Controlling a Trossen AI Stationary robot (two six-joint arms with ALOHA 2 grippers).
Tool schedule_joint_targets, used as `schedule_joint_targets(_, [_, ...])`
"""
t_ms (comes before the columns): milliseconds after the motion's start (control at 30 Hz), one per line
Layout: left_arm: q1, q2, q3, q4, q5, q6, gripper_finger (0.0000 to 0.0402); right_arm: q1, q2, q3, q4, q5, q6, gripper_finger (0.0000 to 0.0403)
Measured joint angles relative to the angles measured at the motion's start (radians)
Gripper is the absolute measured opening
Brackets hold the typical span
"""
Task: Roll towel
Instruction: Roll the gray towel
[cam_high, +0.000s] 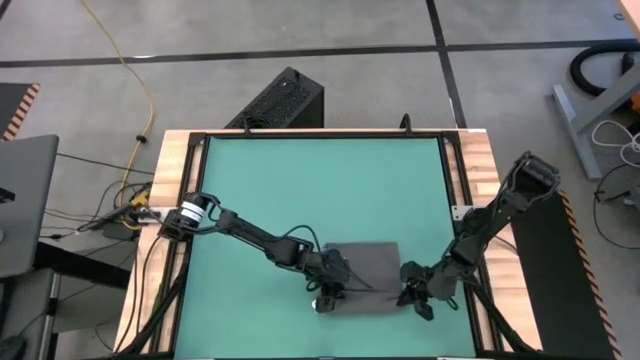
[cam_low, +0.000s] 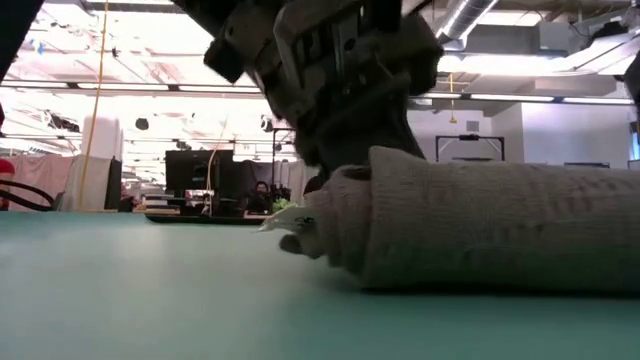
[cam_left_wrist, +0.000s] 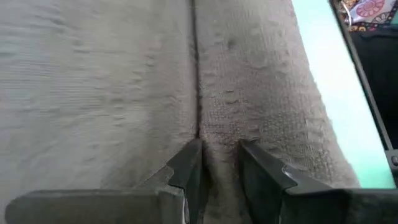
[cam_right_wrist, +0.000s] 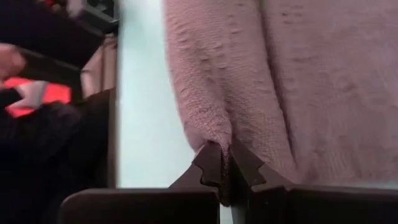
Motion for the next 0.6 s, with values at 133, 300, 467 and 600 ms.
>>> schedule_joint_targets(133, [0.024, -0.064, 0.0, -0.073, -0.032, 0.035, 0.0089, 0.001, -0.018, 0.001, -0.01, -0.018, -0.001, 0.0021])
schedule_joint_targets(300, [0.041, -0.106, 0.0, -0.131, -0.08, 0.046, 0.0089, -0.003, -0.018, 0.001, -0.01, -0.018, -0.002, 0.0021])
schedule_joint_targets(467, [0.011, -0.038, 0.015, 0.126, -0.114, 0.087, 0.0083, -0.01, -0.018, 0.001, -0.008, -0.017, -0.002, 0.0021])
schedule_joint_targets(600, [-0.001, 0.056, 0.045, 0.228, -0.176, 0.108, 0.0061, -0.011, -0.019, 0.001, -0.002, -0.013, -0.002, 0.0021])
